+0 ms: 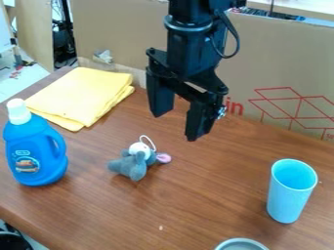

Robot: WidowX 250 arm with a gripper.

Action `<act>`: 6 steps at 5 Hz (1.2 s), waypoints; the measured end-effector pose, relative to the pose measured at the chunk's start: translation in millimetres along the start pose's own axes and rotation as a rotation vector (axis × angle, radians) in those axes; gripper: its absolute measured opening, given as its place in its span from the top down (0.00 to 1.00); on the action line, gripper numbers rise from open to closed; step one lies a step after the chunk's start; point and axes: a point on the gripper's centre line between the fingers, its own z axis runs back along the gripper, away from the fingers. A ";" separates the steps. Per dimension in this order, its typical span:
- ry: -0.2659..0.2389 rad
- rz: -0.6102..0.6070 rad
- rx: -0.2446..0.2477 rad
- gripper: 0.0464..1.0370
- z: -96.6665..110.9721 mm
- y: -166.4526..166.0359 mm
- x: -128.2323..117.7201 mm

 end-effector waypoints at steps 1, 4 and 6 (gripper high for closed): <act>0.021 -0.003 -0.003 0.04 -6.1 -1.1 -1.0; 0.009 0.059 0.034 0.04 -11.6 35.8 -3.4; 0.091 0.122 0.086 0.04 -43.7 61.7 -7.6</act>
